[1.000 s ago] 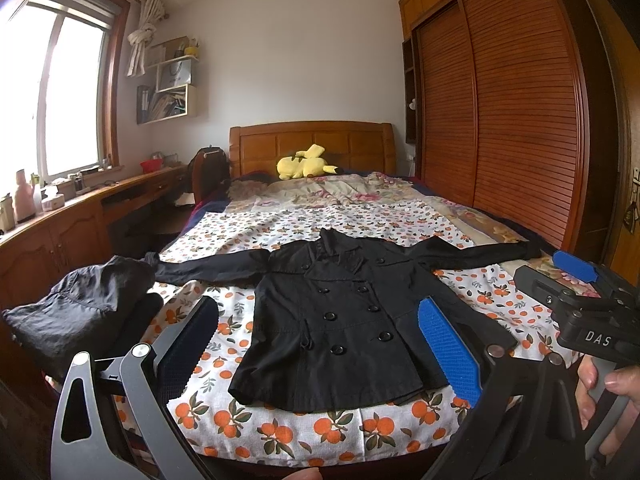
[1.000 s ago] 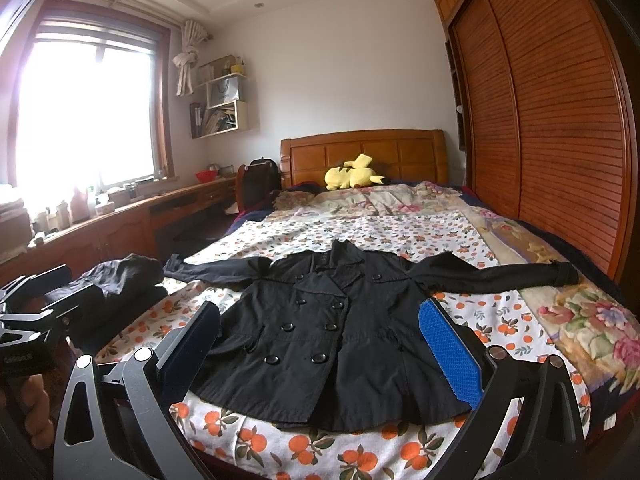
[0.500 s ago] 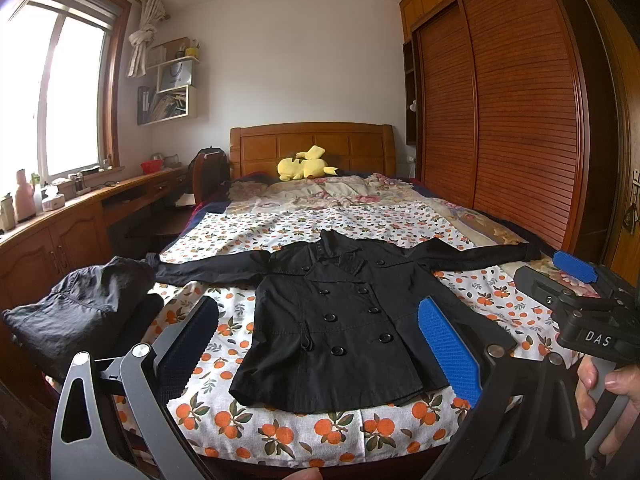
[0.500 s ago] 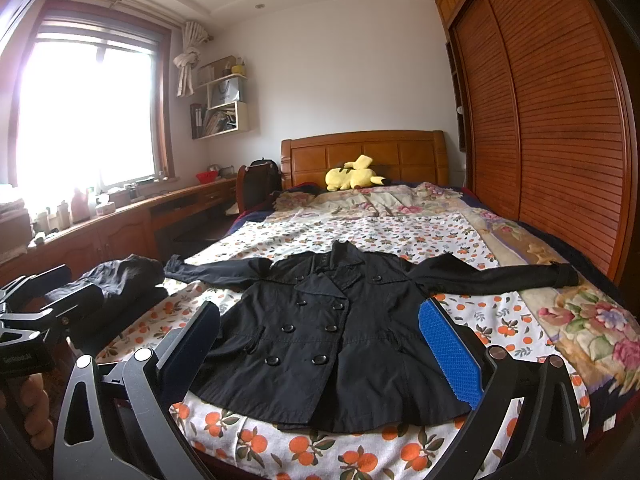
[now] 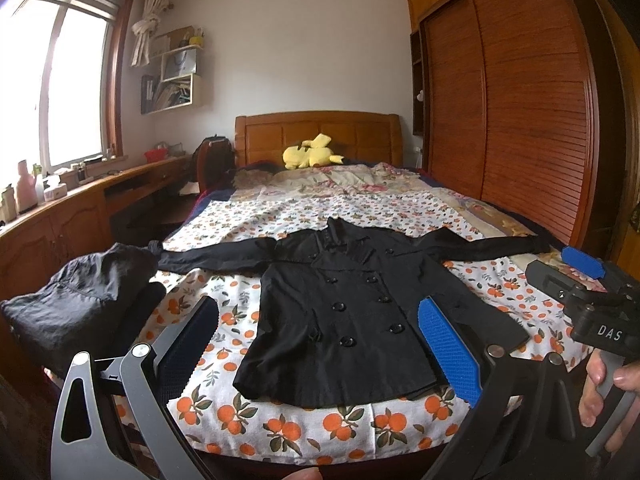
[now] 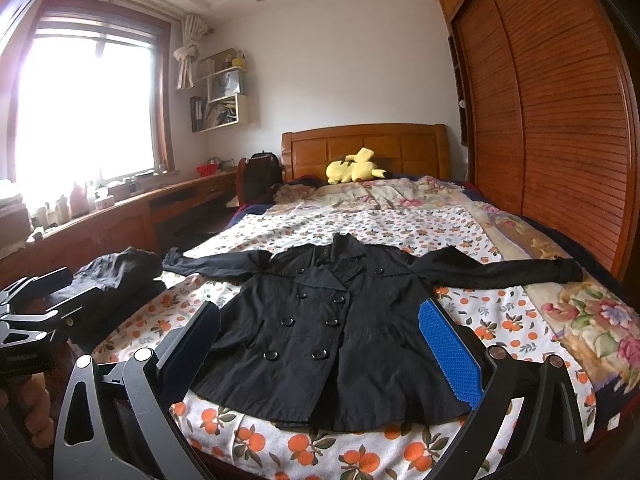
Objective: Fold large clothes
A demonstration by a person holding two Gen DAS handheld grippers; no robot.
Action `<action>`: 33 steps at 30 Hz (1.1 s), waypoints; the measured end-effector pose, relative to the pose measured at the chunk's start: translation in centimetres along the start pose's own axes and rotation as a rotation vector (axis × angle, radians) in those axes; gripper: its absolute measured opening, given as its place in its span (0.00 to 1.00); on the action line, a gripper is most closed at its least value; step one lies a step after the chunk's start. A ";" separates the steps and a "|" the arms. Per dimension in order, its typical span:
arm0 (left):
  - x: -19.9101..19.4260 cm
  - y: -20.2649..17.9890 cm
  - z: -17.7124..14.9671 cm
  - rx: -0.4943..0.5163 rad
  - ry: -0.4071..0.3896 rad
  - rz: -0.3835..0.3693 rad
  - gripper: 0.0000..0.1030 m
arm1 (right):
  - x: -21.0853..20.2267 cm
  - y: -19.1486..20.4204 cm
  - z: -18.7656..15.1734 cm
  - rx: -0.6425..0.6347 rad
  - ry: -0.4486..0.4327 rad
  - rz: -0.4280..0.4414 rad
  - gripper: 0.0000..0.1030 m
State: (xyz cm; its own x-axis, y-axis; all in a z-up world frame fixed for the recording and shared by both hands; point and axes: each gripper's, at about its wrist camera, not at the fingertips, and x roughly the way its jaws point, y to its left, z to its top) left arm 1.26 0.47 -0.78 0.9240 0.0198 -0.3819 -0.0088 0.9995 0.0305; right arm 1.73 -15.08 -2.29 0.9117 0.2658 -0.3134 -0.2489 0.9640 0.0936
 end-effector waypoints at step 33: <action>16.4 7.9 -2.9 -0.035 0.177 0.108 0.98 | 19.7 1.6 0.4 -0.096 0.079 0.175 0.94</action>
State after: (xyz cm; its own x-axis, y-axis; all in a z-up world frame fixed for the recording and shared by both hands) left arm 15.22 8.78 -9.46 0.8353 0.1284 -0.5346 -0.1205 0.9915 0.0497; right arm 19.43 -8.35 -7.94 0.8244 0.4250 -0.3737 -0.4345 0.8985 0.0634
